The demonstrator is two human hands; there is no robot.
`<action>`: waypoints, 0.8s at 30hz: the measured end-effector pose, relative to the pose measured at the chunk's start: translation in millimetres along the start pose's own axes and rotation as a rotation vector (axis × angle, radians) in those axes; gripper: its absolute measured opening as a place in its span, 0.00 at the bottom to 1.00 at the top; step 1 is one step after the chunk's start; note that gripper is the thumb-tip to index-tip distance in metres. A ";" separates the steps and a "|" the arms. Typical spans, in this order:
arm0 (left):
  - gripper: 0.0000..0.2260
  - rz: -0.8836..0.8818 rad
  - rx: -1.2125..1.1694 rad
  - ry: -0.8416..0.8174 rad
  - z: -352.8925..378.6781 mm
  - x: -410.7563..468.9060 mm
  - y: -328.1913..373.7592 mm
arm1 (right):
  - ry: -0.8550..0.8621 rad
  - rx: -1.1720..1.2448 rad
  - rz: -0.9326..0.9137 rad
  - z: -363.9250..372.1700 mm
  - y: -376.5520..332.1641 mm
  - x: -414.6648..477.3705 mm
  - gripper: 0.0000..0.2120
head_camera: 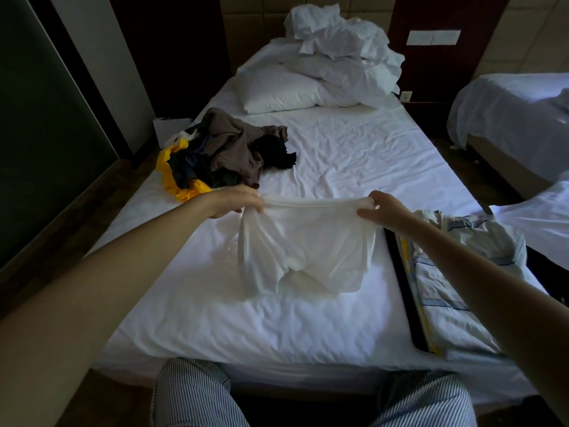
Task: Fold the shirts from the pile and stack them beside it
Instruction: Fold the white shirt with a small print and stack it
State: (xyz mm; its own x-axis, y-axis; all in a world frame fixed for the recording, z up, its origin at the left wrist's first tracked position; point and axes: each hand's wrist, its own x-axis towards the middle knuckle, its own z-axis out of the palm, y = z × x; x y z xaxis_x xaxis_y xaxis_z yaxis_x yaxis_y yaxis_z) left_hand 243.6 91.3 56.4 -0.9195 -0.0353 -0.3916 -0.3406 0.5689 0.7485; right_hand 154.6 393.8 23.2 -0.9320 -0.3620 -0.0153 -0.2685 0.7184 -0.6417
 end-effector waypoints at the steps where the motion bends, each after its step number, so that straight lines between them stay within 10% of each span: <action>1: 0.14 0.025 0.049 0.060 1.5 2.8 -2.2 | 0.011 0.017 -0.007 1.1 -0.2 0.1 0.08; 13: 0.17 0.235 0.278 0.623 16.1 17.6 -16.7 | 0.081 0.097 0.006 10.4 2.9 1.9 0.24; 17: 0.13 0.076 0.281 0.661 23.4 19.8 -27.7 | 0.058 -0.067 0.103 18.5 16.9 4.8 0.08; 24: 0.16 -0.184 -0.416 0.519 34.6 12.4 -30.1 | 0.225 0.194 0.270 26.4 30.4 2.3 0.09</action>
State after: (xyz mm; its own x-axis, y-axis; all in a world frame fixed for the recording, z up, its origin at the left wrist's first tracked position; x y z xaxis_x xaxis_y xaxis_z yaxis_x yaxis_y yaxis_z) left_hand 249.3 102.2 10.6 -0.7792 -0.5490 -0.3025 -0.4516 0.1569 0.8783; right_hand 150.8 399.2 -16.6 -0.9986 -0.0209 -0.0489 0.0244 0.6369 -0.7706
